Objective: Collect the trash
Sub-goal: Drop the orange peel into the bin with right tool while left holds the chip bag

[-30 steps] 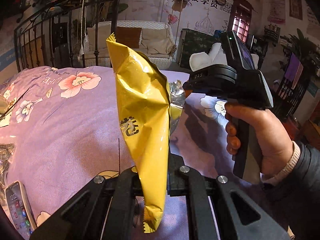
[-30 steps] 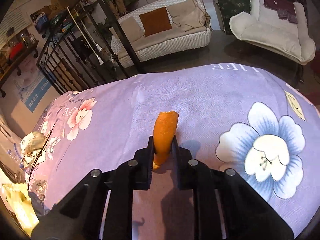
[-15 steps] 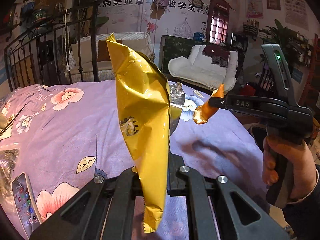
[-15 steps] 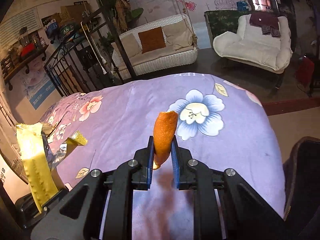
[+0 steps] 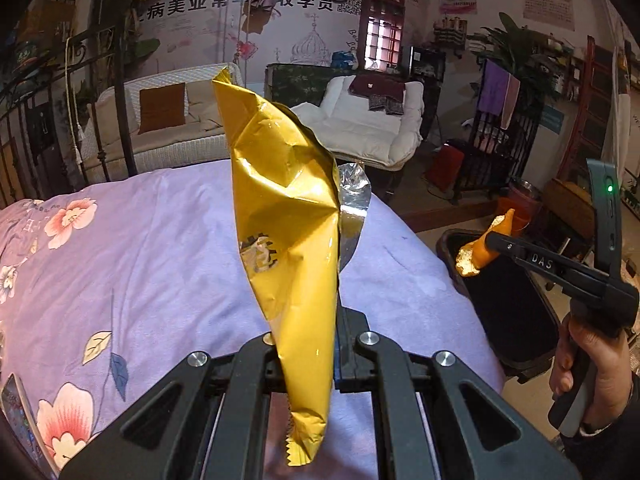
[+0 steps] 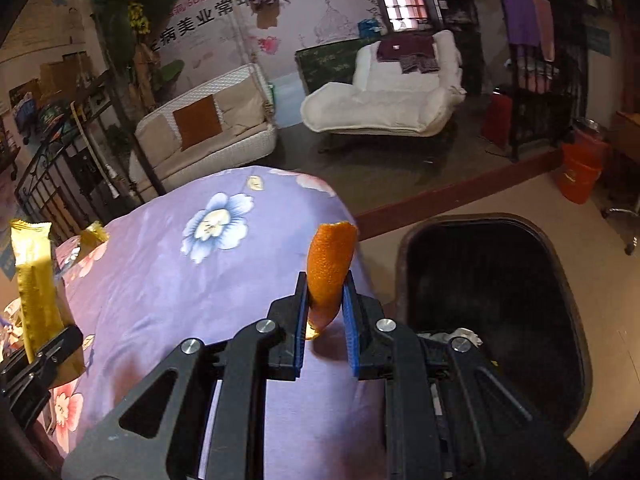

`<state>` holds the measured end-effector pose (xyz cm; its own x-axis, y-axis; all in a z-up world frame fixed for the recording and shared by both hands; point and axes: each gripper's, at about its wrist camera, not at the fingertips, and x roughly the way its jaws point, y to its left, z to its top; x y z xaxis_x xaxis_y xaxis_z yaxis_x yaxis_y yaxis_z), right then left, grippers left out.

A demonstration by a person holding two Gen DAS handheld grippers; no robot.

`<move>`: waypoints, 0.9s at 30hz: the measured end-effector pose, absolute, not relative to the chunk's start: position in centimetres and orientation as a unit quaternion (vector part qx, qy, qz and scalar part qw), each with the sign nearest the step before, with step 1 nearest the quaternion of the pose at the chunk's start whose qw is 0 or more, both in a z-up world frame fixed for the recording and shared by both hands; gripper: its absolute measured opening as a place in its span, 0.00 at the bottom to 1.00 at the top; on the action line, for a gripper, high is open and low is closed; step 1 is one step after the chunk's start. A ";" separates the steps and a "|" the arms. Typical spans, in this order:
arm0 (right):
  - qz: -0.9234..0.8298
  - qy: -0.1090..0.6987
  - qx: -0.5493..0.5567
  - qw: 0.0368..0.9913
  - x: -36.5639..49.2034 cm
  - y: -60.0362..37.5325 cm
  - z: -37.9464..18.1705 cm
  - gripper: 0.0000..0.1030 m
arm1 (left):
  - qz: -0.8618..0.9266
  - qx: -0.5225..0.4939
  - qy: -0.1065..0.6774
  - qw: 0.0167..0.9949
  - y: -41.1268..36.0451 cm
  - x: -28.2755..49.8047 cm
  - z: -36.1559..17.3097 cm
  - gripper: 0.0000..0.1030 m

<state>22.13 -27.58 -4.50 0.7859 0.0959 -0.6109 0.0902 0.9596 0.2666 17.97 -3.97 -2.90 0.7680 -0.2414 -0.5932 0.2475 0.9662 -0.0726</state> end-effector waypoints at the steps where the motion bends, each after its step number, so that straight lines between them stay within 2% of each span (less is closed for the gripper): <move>1: -0.020 0.328 0.149 0.933 22.0 -28.6 -4.8 0.17 | -0.137 0.002 0.316 0.939 -4.4 18.2 -3.0 0.08; 7: -0.109 0.337 0.192 0.915 21.5 -33.2 -6.7 0.17 | -0.174 0.000 0.330 0.928 -6.8 19.8 -3.9 0.08; 20: -0.165 0.381 0.221 0.882 23.1 -36.8 -9.8 0.18 | -0.225 0.043 0.338 0.913 -11.3 20.9 -4.4 0.08; 23: -0.170 0.391 0.225 0.876 23.0 -37.0 -10.4 0.37 | -0.236 0.048 0.341 0.909 -12.3 20.9 -4.6 0.08; 25: -0.178 0.391 0.216 0.877 22.7 -36.9 -10.6 0.59 | -0.242 0.051 0.343 0.906 -12.9 21.0 -4.7 0.08; 27: -0.178 0.386 0.211 0.880 22.2 -36.6 -10.8 0.61 | -0.251 0.052 0.346 0.903 -13.4 21.1 -4.8 0.08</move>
